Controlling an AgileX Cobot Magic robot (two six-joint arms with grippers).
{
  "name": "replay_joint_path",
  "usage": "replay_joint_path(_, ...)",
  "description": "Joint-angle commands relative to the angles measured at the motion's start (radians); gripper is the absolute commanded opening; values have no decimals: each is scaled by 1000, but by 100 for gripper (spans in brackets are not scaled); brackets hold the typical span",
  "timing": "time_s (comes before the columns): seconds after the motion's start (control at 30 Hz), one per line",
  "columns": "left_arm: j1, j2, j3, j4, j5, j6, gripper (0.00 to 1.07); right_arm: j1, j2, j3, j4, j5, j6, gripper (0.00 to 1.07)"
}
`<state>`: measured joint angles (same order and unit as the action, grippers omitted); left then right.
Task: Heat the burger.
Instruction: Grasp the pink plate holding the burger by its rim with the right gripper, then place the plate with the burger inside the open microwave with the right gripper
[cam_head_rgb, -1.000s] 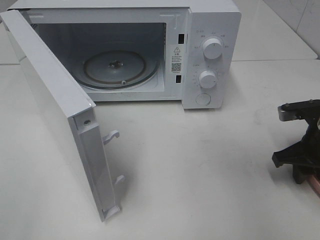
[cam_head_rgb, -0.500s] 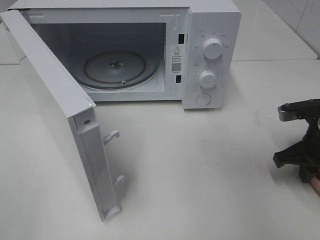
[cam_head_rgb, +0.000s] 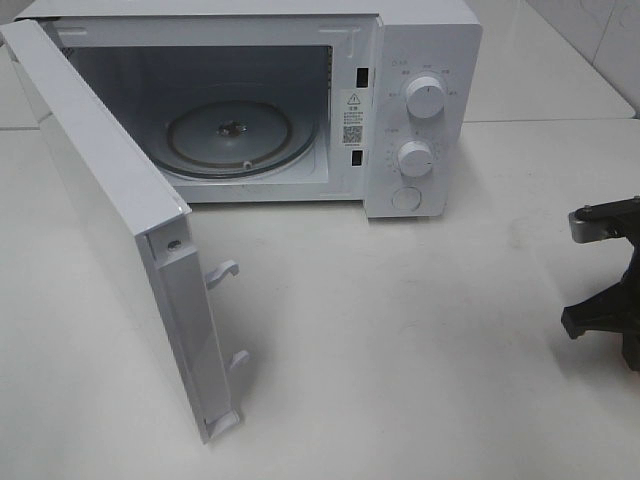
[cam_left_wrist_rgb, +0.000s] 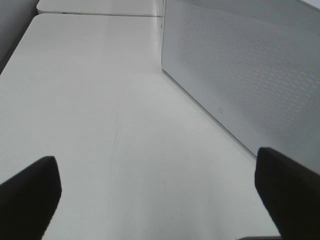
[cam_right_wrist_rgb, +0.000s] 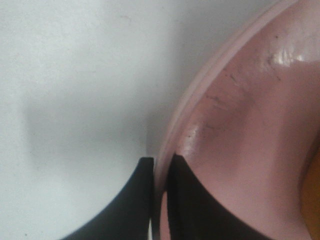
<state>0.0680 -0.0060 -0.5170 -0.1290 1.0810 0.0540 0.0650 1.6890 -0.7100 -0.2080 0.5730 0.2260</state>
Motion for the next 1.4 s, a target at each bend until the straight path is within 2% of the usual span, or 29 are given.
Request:
replay_joint_path(0.03, 2, -18, 2, -6, -13, 0, 98, -4, -14, 9, 3, 27, 7, 0)
replay_joint_path(0.37, 2, -18, 2, -6, -13, 0, 98, 2, -56, 44, 2, 30, 15, 0)
replay_joint_path(0.47, 2, -18, 2, -6, -13, 0, 98, 41, -72, 50, -49, 36, 55, 0)
replay_joint_path(0.57, 2, -18, 2, -6, -13, 0, 98, 107, -76, 50, -162, 81, 163, 0)
replay_joint_path(0.7, 2, -18, 2, -6, -13, 0, 98, 160, -76, 50, -229, 113, 220, 0)
replay_joint_path(0.8, 2, -18, 2, -6, -13, 0, 98, 170, -76, 50, -236, 120, 225, 0)
replay_joint_path(1.03, 2, -18, 2, -6, -13, 0, 98, 245, -76, 50, -357, 189, 328, 0)
replay_joint_path(1.4, 2, -18, 2, -6, -13, 0, 98, 326, -76, 50, -434, 282, 374, 0)
